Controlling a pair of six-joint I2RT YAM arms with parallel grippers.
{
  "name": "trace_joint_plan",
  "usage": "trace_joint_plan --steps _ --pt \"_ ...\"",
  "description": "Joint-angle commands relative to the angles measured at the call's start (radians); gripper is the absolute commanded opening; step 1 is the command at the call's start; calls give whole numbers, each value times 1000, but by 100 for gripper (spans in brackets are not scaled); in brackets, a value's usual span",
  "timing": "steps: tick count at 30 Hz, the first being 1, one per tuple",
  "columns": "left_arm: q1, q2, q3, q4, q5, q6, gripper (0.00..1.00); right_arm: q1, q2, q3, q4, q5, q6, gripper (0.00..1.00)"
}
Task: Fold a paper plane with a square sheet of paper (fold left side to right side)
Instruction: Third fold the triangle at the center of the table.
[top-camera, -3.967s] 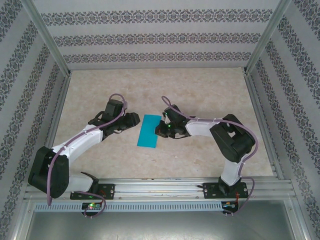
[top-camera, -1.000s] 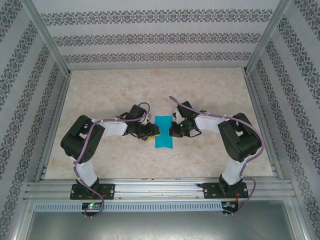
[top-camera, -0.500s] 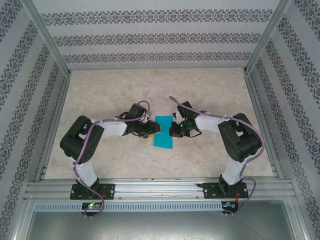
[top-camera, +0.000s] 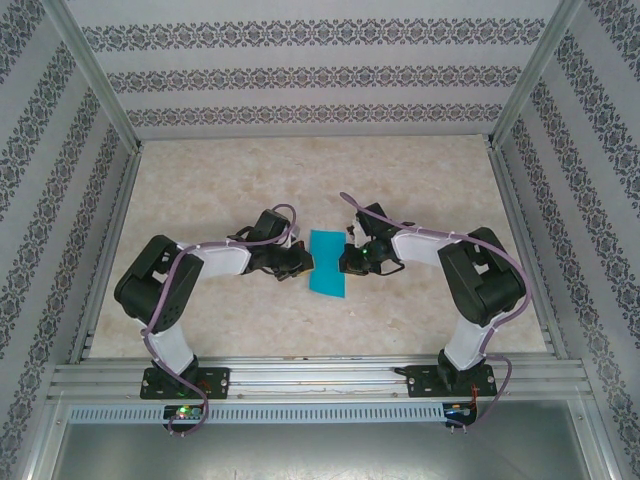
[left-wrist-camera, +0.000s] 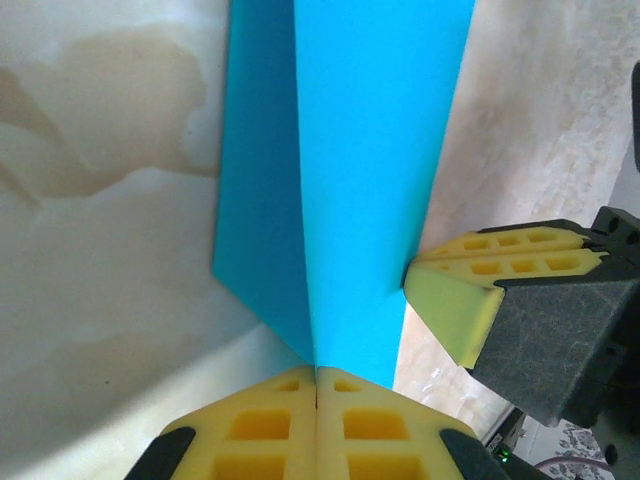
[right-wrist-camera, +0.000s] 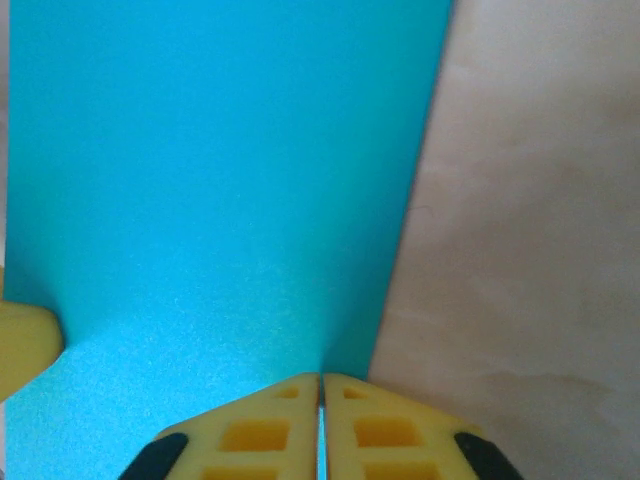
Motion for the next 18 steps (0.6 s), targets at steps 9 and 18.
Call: trace_joint_plan --steps 9,18 --pt "-23 -65 3 -123 -61 -143 0 -21 -295 -155 106 115 -103 49" --pt "-32 -61 2 -105 -61 -211 0 211 -580 -297 146 386 -299 61"
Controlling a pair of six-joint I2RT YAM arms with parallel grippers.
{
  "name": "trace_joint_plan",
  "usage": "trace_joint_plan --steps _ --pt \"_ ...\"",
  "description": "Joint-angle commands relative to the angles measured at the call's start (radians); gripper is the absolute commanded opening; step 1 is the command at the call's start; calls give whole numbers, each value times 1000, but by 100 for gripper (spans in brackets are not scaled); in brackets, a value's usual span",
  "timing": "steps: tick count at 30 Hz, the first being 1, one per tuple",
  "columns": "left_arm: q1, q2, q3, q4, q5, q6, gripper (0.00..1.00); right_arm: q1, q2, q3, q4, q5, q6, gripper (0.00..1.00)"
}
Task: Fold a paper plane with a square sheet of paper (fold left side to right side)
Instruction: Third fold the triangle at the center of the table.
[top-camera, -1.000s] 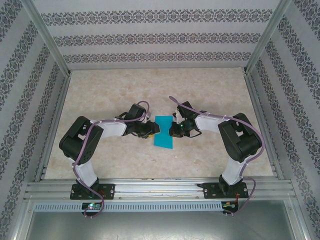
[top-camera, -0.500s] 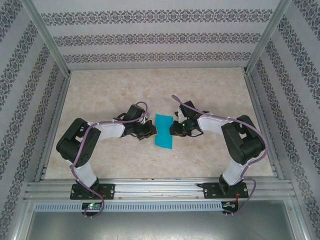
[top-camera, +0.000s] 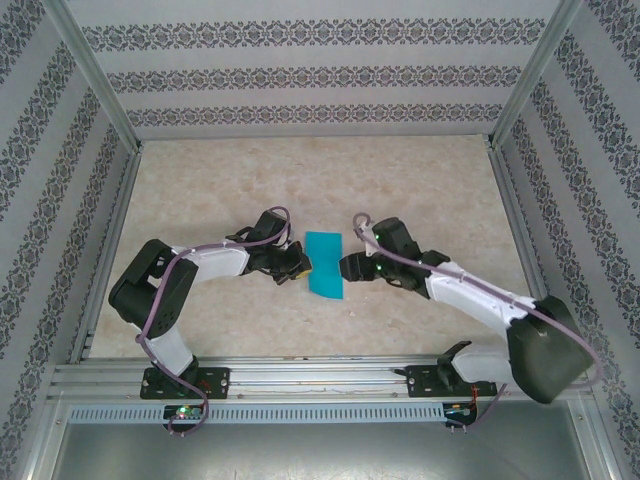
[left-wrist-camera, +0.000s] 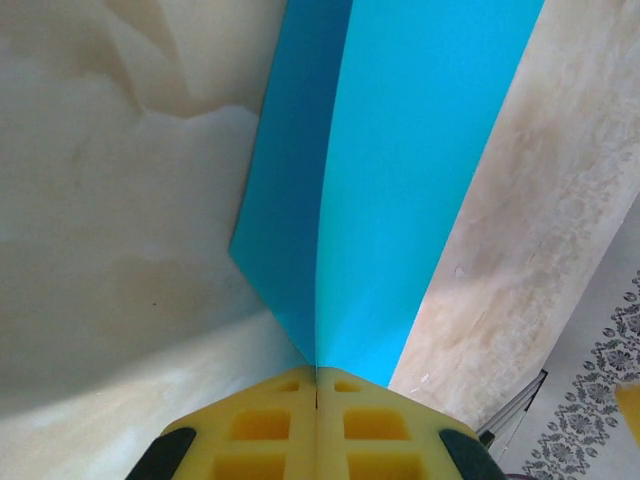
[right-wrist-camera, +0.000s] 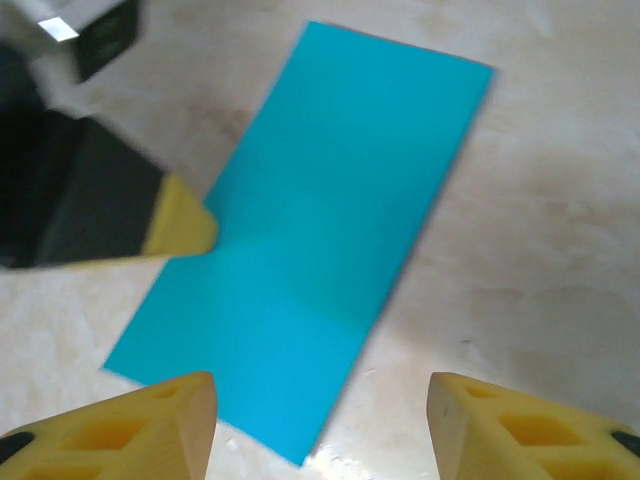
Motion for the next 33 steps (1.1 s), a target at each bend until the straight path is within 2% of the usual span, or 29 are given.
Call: trace_joint_plan --steps 1,9,15,25,33 --pt "-19 -24 2 -15 -10 -53 0 98 -76 -55 44 186 -117 64" --pt "-19 -21 -2 6 5 -78 0 316 -64 -102 50 397 -271 77" --pt "-23 -25 -11 14 1 -85 0 402 53 -77 85 474 -354 79" --pt "-28 -30 -21 17 -2 -88 0 437 244 35 123 496 -389 79" --pt "-28 -35 -29 20 -8 -92 0 438 296 80 134 483 -371 66"
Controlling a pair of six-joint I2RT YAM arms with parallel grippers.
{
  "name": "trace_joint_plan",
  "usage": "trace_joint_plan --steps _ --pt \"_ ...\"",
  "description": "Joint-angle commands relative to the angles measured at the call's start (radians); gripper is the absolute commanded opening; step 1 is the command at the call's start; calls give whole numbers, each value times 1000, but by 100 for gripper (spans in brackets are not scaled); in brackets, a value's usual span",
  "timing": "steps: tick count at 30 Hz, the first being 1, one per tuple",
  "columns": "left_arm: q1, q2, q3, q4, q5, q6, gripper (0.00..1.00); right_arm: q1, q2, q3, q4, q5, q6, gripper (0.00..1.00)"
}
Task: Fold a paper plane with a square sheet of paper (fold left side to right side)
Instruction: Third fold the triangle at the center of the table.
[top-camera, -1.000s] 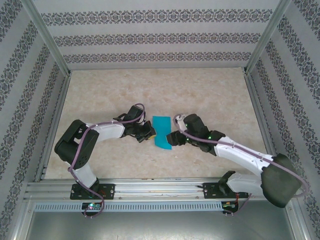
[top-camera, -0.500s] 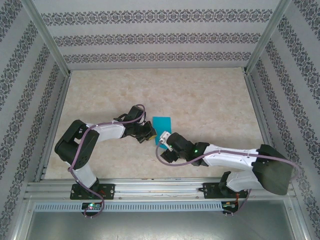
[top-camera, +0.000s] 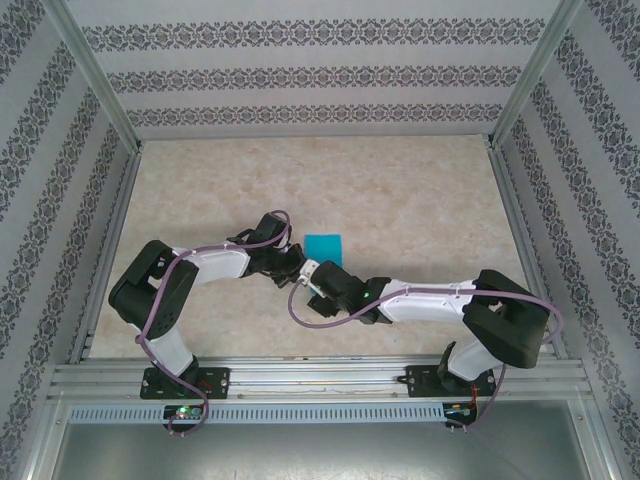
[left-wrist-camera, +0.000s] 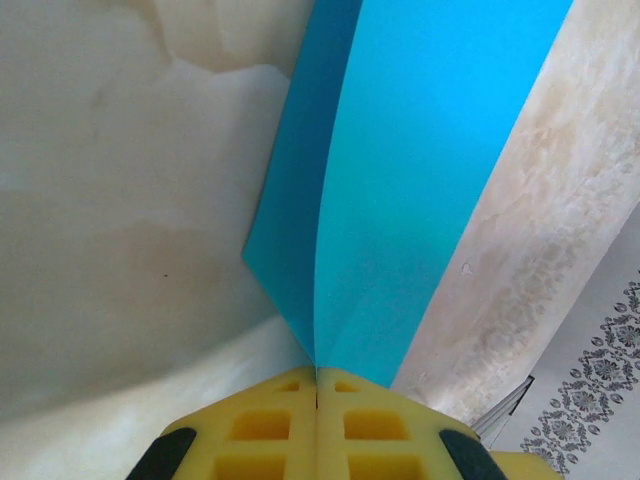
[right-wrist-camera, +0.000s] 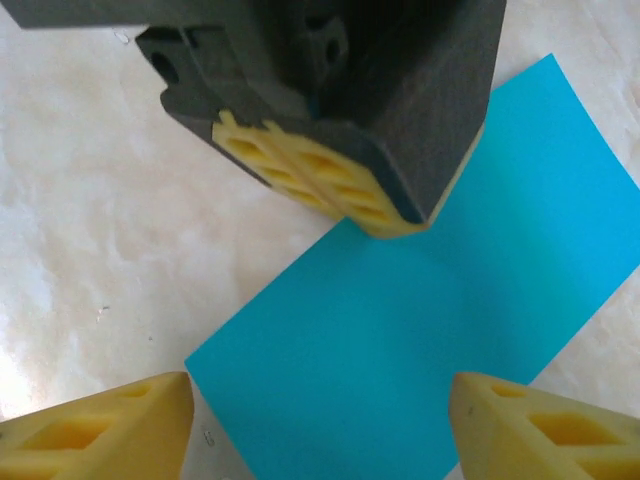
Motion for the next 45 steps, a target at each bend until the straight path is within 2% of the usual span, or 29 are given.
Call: trace_joint_plan --steps 1,6,12,15,18,21,25,31,36,41,45 --pt "-17 -29 -12 15 -9 -26 0 12 17 24 18 18 12 65" --pt "-17 -26 -11 19 -6 -29 0 11 19 25 31 8 25 59" --pt "-17 -23 -8 17 -7 -25 0 12 21 22 30 -7 32 42" --pt "-17 -24 -5 9 -10 -19 0 12 18 19 28 -10 35 30" --pt "-17 -28 -5 9 -9 -18 1 9 17 13 28 -15 43 14" --pt "-17 -44 1 -20 -20 0 12 -3 9 7 23 -38 63 0" --pt "1 -89 2 -79 -50 36 29 -45 -6 -12 28 -141 107 0" --pt "76 -183 11 -174 -61 115 37 -134 -18 -40 44 -320 179 0" --pt "117 -183 62 -199 -13 206 31 -201 -31 -41 46 -485 240 0" --pt "112 -86 137 -164 65 230 21 -290 -24 -51 64 -697 338 0" --pt "102 4 200 -158 105 250 17 -336 -4 -64 92 -778 397 0"
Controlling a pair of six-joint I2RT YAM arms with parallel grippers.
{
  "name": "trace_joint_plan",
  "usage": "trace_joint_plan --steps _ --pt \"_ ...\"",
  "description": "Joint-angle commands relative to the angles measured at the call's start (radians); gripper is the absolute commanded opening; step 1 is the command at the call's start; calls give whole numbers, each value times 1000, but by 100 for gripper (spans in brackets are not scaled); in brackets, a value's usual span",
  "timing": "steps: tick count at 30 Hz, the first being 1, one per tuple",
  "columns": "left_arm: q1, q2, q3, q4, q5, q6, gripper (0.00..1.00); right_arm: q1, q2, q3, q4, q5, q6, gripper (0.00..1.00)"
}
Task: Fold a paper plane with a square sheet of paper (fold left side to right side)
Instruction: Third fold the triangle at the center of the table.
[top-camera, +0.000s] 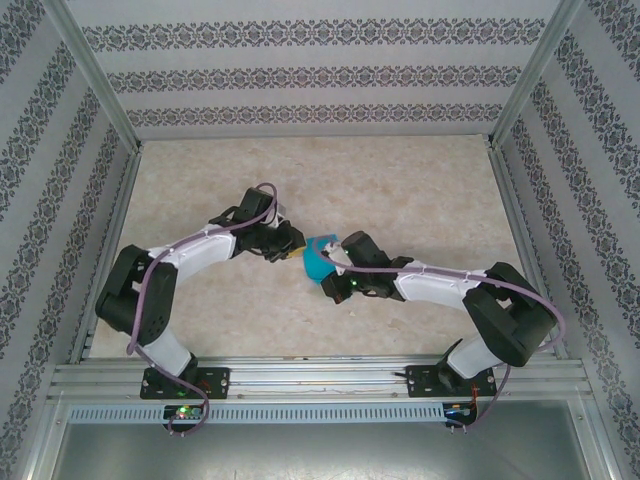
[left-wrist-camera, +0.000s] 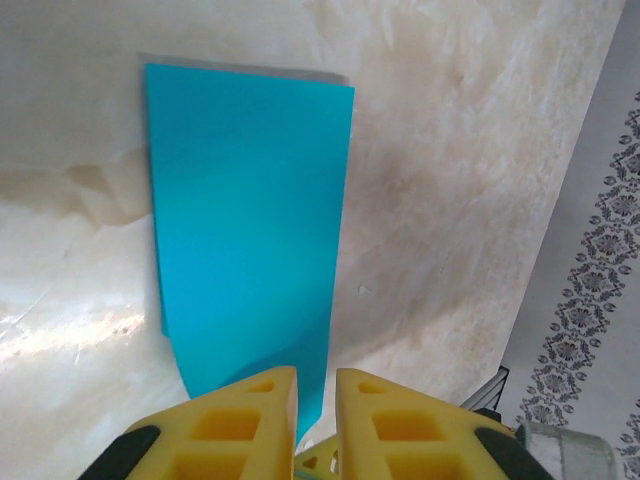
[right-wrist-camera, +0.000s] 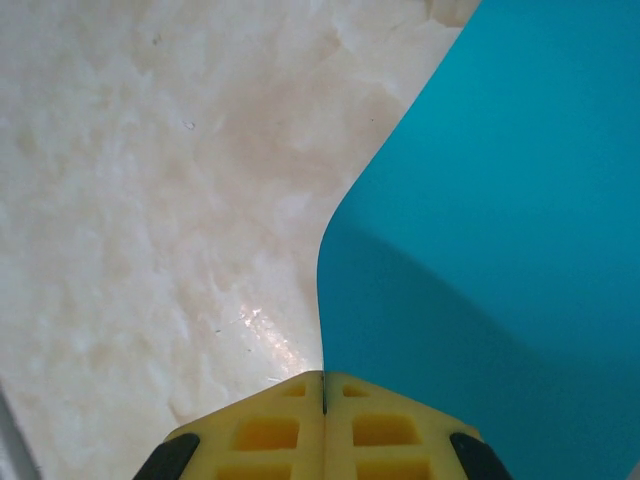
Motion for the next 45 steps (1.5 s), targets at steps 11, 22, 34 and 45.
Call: trace_joint_plan --steps 11,22,34,45 --pt "-56 282 228 -106 80 142 11 -53 50 -39 136 -216 216 0" --pt "-85 382 266 -141 46 178 7 -74 70 -46 139 -206 244 0" --pt "-88 397 221 -166 -14 212 3 -113 75 -40 96 -158 292 0" --pt "-90 389 212 -160 -18 203 3 -135 99 2 36 -100 277 0"
